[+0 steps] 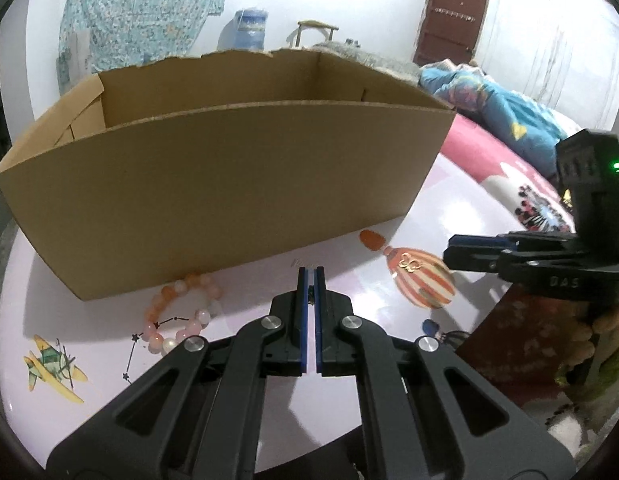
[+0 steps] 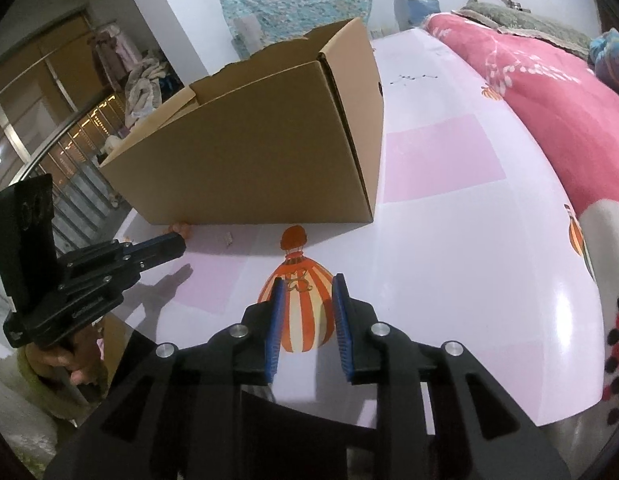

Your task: Organize jewelry

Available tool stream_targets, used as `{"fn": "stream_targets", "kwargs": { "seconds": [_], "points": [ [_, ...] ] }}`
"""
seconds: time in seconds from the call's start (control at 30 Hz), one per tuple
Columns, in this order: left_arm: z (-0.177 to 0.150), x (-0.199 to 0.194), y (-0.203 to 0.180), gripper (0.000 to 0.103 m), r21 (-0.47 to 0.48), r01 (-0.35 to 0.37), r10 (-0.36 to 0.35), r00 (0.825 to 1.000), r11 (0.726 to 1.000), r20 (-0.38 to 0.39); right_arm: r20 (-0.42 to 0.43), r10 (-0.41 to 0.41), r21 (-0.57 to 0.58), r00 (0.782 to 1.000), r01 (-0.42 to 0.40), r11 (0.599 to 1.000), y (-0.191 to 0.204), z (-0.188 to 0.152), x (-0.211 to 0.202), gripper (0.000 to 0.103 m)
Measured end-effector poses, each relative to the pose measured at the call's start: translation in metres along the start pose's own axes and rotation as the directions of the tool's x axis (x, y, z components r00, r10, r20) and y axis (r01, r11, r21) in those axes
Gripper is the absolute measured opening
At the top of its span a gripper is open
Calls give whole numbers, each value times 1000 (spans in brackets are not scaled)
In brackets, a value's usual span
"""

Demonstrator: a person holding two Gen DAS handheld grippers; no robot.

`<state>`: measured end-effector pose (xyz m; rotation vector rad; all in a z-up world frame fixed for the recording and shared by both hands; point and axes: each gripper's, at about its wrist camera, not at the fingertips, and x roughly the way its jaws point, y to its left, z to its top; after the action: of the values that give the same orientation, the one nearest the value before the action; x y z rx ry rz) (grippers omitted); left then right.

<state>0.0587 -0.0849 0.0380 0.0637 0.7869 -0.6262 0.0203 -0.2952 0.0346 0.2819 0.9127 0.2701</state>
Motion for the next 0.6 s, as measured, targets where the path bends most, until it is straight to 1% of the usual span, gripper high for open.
{"fn": "stream_targets", "kwargs": {
  "seconds": [0.03, 0.17, 0.3, 0.4, 0.5, 0.6],
  "points": [
    [0, -3, 1, 2, -4, 13, -13, 1000, 1000, 13, -1, 0, 1, 1000, 0, 1000, 2, 1, 0, 24],
    [6, -13, 1, 2, -7, 24, -24, 999, 1000, 44, -7, 6, 19, 1000, -6, 1000, 2, 2, 3, 24],
    [21, -38, 1, 2, -1, 47, -46, 992, 999, 114, 16, 18, 6, 1000, -18, 1000, 11, 6, -1, 24],
    [28, -47, 1, 2, 17, 42, -44, 989, 999, 139, 41, -20, -47, 999, 22, 999, 19, 11, -5, 24],
    [28, -44, 1, 2, 20, 20, -22, 992, 1000, 128, 16, -86, -69, 996, 87, 994, 20, 8, 1, 24],
    [22, -44, 4, 2, -8, 18, -17, 993, 1000, 114, -8, -120, -79, 993, 119, 990, 22, 2, 5, 24]
  ]
}}
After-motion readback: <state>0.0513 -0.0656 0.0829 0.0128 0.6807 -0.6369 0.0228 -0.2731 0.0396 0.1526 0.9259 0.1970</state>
